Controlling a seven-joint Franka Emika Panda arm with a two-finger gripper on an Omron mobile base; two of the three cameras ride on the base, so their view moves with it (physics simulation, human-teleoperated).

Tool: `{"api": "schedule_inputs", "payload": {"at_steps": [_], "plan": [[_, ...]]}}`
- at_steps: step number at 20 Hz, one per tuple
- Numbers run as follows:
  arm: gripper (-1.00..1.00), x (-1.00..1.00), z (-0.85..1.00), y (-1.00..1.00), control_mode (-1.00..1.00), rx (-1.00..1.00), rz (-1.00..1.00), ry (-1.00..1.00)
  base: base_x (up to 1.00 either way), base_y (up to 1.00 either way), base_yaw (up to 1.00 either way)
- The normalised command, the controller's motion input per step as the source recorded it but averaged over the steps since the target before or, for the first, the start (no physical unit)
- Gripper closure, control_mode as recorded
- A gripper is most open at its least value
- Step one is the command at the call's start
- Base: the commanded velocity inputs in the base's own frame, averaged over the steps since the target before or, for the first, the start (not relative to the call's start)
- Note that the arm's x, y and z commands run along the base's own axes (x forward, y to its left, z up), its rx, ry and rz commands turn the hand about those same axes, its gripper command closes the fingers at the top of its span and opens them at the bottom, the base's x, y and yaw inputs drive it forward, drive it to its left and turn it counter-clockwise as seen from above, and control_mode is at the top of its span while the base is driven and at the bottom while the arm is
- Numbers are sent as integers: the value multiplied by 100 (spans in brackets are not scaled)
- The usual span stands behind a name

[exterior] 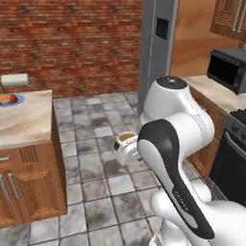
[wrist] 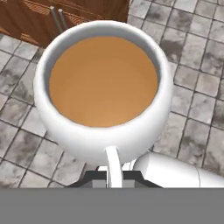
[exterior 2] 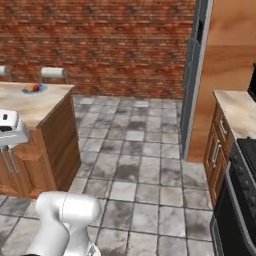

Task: Pick up the brewed coffee from the coffee machine and place it next to the breakfast plate on the dining counter.

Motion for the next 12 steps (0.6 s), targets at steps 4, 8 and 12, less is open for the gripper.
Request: {"api": "schedule_inputs", "payload": {"at_steps": [4,8,12], "plan": [[100,0,0,0,100,0,0,0,75,-11,64],[100,0,0,0,100,0,0,0,100,-84,37],[100,0,0,0,100,0,0,0,100,-93,34]]}}
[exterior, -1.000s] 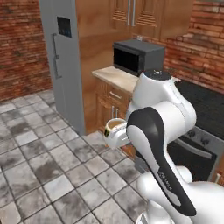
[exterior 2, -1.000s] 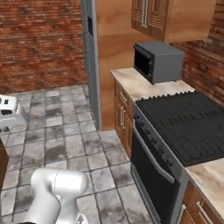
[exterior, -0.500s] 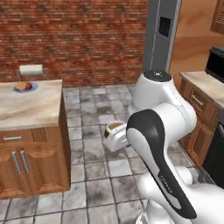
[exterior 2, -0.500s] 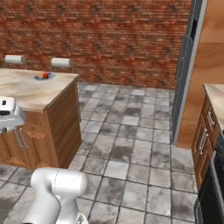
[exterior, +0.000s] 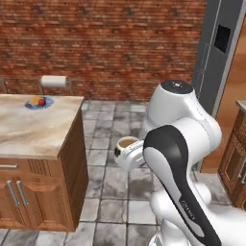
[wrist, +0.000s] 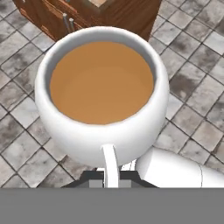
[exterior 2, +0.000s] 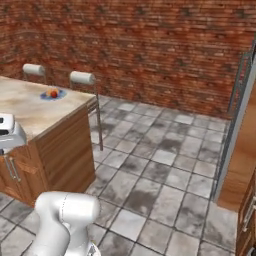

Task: Pick up the brewed coffee from the coffee machine and place it next to the breakfast plate on the dining counter.

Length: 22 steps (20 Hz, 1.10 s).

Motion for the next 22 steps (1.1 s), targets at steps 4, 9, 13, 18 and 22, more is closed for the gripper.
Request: {"api": "schedule_inputs", "payload": {"at_steps": [4,9,13,18,22], "plan": [[100,0,0,0,100,0,0,0,100,-50,38],[100,0,0,0,100,0,0,0,100,-5,47],[100,0,0,0,100,0,0,0,92,-47,54],[100,0,0,0,100,0,0,0,93,-36,61],[100,0,0,0,100,0,0,0,92,-27,63]]}}
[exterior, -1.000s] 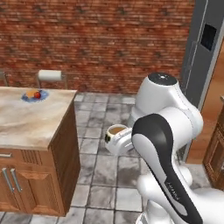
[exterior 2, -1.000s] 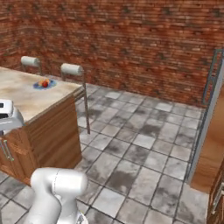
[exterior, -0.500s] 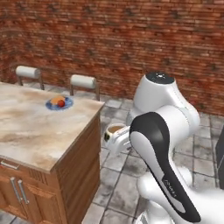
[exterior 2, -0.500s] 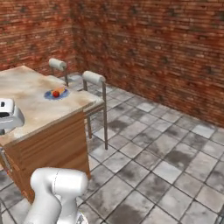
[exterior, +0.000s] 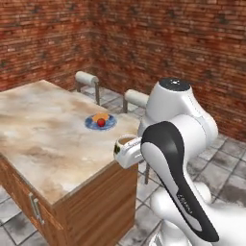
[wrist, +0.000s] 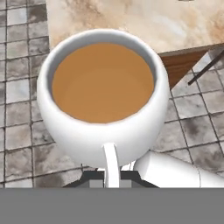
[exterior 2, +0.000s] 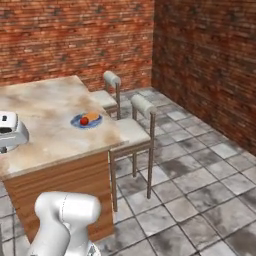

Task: Pick up the brewed coffee from the coffee machine and place it next to the breakfast plate on the dining counter.

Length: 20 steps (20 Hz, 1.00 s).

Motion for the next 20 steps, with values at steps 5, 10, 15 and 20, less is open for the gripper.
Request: {"api": "schedule_inputs", "payload": {"at_steps": [5,10,15,20], "plan": [[100,0,0,0,100,0,0,0,73,-57,61],[100,0,0,0,100,0,0,0,96,-53,53],[100,0,0,0,100,0,0,0,47,-73,44],[100,0,0,0,100,0,0,0,-15,-61,30]]}}
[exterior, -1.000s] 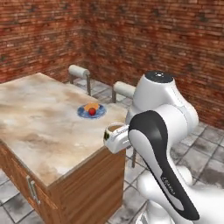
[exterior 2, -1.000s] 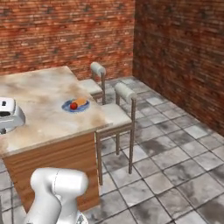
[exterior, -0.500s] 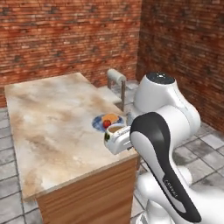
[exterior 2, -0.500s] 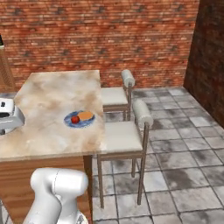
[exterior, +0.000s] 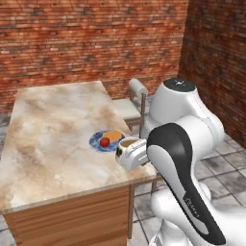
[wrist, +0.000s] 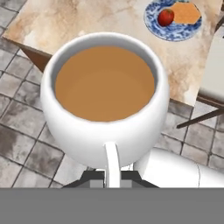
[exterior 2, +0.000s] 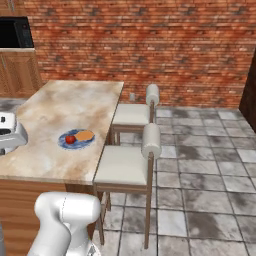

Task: Pick up the brewed coffee from the coffee machine and place it next to the breakfast plate on the dining counter.

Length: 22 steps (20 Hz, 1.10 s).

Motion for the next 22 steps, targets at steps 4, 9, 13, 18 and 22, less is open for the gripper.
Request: {"api": "schedule_inputs", "payload": {"at_steps": [4,9,13,18,22], "plan": [[100,0,0,0,100,0,0,0,29,-8,26],[100,63,-72,-86,-100,6,35,-2,0,0,0],[100,78,-62,-99,-100,7,40,0,0,0,0],[100,56,-47,-35,-100,0,36,0,0,0,0],[100,28,-48,0,-100,0,29,0,0,0,0]]}}
